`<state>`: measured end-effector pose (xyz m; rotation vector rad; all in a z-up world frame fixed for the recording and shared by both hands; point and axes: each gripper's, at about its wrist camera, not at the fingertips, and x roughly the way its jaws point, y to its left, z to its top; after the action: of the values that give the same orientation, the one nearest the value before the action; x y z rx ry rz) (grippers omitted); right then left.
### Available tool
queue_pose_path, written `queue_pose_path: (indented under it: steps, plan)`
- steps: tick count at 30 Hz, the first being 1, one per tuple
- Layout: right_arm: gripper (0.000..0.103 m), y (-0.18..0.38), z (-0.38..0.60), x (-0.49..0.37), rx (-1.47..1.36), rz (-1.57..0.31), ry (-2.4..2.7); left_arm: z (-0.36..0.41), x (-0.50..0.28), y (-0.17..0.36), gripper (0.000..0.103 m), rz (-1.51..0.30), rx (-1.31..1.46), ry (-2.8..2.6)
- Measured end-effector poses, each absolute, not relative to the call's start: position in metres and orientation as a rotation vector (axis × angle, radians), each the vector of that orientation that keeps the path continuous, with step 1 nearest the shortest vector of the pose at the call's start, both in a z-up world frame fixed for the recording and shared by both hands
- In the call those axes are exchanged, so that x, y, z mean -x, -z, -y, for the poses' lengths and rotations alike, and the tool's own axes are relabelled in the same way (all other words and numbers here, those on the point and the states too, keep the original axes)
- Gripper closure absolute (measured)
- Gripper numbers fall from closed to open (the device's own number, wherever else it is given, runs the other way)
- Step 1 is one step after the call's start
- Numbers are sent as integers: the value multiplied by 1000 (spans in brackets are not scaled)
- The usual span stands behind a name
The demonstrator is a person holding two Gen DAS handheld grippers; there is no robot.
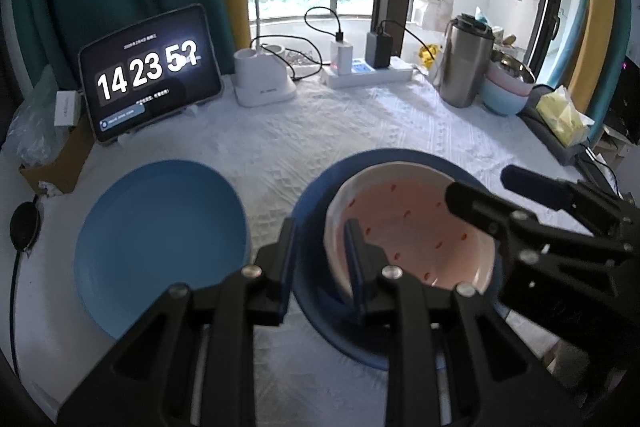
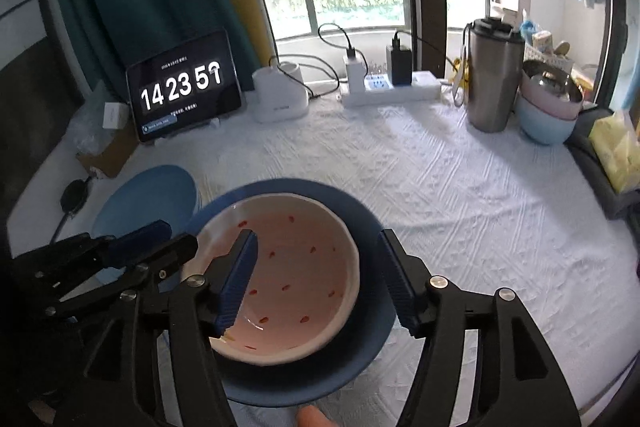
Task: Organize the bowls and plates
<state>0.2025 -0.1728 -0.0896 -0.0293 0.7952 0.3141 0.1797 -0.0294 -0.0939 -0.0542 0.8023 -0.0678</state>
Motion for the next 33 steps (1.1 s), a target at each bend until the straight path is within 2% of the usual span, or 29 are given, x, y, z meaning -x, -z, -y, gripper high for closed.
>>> queue_pose_path:
  steps: [5, 8, 9, 10, 33]
  plan:
    - [38, 84, 173, -199, 44, -783, -318, 25, -173, 85, 76, -757, 67, 60]
    - [38, 83, 176, -197, 49, -779, -317, 20, -165, 78, 65, -712, 74, 44]
    - [38, 82, 178, -196, 48, -777, -318, 19, -164, 76, 59, -703, 78, 42]
    - [38, 81, 179, -196, 47, -777, -320, 17, -161, 74, 58, -687, 82, 40]
    - [38, 88, 232, -193, 41, -783, -247, -13, -151, 93, 58, -700, 134, -20]
